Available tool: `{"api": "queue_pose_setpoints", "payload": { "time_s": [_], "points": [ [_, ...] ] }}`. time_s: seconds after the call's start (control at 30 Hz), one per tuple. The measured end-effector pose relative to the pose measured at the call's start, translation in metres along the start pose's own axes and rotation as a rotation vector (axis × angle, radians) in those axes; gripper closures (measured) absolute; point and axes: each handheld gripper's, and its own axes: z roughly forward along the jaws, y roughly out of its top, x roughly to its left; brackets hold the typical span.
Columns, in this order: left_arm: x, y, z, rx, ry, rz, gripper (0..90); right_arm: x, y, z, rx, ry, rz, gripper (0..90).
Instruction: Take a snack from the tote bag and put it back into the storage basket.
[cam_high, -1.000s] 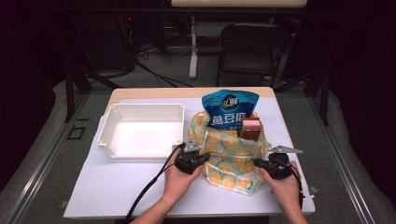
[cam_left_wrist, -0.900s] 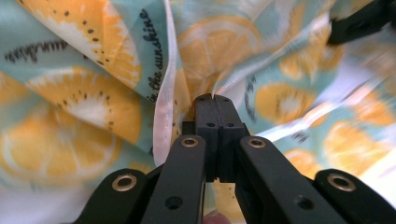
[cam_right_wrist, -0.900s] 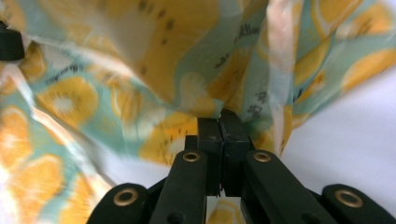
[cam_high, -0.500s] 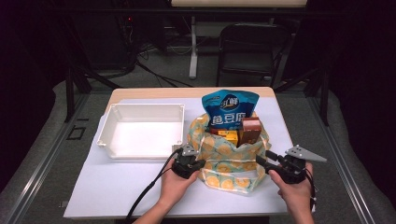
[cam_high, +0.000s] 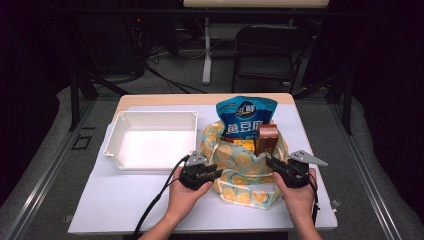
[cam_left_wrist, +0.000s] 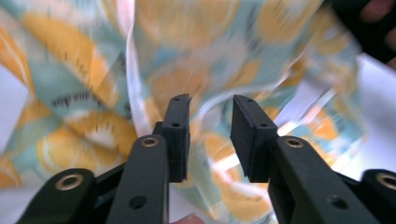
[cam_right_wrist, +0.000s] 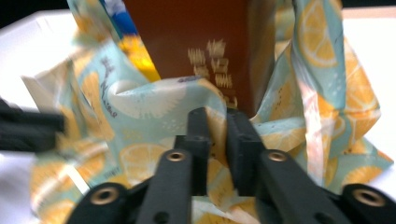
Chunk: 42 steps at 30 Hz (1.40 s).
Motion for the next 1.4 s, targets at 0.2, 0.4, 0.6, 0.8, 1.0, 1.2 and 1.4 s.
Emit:
{"api": "queue_pose_setpoints", "payload": {
  "time_s": [0.2,0.4,0.6,0.8,1.0,1.2,1.4],
  "points": [
    [-0.008,0.024,-0.001,-0.083,0.054,0.017,46.4,0.000,-0.013,0.017,0.124,0.012,-0.010,90.0],
    [-0.004,0.039,0.022,-0.053,0.143,0.024,30.3,-0.003,-0.024,0.026,0.234,0.043,-0.019,90.0],
    [-0.010,0.039,0.038,-0.026,0.243,0.101,36.1,-0.003,-0.026,0.025,0.234,0.049,-0.021,89.6],
    [-0.010,0.040,0.035,-0.018,0.204,0.139,83.4,0.000,-0.026,0.024,0.225,0.050,-0.031,89.0],
    [-0.007,0.034,0.026,-0.025,0.215,0.114,90.0,0.005,-0.023,0.017,0.171,0.063,-0.042,87.9],
    [-0.004,0.017,0.013,-0.026,0.258,0.086,90.0,0.013,-0.019,0.009,0.106,0.080,-0.068,85.8],
    [0.010,-0.007,0.018,0.022,0.295,0.001,90.0,0.022,-0.018,0.009,0.085,0.095,-0.100,85.5]
  ]
}}
